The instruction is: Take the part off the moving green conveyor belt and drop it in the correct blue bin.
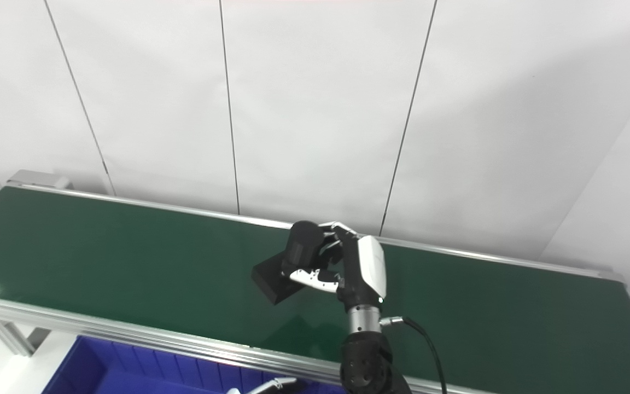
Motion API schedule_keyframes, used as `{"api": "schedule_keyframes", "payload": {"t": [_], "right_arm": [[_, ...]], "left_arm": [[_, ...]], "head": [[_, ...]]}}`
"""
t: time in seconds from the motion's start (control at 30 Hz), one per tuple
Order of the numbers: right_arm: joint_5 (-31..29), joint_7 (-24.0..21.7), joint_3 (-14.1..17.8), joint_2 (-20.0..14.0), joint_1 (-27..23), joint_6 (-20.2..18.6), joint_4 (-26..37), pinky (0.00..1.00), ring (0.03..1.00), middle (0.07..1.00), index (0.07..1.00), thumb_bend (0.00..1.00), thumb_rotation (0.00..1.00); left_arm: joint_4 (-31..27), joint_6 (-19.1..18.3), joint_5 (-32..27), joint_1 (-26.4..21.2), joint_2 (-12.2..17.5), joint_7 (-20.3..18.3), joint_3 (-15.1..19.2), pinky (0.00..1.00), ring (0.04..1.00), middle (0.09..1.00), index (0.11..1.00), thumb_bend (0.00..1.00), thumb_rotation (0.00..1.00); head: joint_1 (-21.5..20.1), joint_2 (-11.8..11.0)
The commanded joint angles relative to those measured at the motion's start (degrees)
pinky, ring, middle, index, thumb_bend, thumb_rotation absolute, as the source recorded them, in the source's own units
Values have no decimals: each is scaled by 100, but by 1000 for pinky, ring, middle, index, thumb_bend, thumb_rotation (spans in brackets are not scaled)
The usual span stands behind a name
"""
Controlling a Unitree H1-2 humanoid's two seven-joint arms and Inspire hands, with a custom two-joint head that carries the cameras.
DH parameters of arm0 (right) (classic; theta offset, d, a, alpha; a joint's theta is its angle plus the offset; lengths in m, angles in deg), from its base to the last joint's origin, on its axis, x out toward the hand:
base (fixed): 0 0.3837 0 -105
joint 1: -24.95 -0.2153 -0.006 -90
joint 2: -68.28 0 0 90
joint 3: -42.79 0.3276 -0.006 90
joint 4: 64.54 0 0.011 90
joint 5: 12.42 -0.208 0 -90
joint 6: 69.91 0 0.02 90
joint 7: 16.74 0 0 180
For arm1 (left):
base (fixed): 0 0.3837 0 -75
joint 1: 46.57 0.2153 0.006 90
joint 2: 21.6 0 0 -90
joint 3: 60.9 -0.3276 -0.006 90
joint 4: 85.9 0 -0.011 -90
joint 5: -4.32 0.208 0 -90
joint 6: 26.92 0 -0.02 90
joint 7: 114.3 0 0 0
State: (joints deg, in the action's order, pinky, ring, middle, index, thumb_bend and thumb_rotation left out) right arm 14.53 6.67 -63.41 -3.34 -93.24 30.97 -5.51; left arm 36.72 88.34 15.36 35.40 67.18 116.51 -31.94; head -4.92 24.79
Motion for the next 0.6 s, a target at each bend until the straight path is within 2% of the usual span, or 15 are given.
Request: {"api": "schedule_keyframes", "payload": {"t": [0.0,0.2,0.3,0.43,0.53,0.57], "right_arm": [[-50,-51,107,24,-44,19,427,390,397,505,570,501,0],[86,-130,278,-38,441,-187,1280,381,398,506,569,502,0],[68,-290,366,-126,813,-312,1881,375,400,510,563,502,0],[30,-497,480,-230,1293,-389,2547,384,400,512,561,502,0],[-43,-691,564,-327,1702,-395,3040,390,398,509,561,502,0],[-50,-748,584,-349,1811,-408,3166,395,399,505,562,503,0]], "left_arm": [[-203,167,3,-21,73,8,34,661,725,756,758,841,478],[-430,167,-136,66,199,-67,96,662,717,758,766,842,451],[-615,167,-298,148,232,-275,257,661,712,756,762,845,434],[-833,167,-396,270,245,-518,487,661,726,770,782,804,462],[-1035,167,-583,424,231,-927,782,666,732,779,787,765,464],[-1089,167,-651,480,215,-1103,906,677,739,785,787,750,454]], "head": [[-75,46],[-321,212],[-486,369],[-599,540],[-716,750],[-716,750]]}}
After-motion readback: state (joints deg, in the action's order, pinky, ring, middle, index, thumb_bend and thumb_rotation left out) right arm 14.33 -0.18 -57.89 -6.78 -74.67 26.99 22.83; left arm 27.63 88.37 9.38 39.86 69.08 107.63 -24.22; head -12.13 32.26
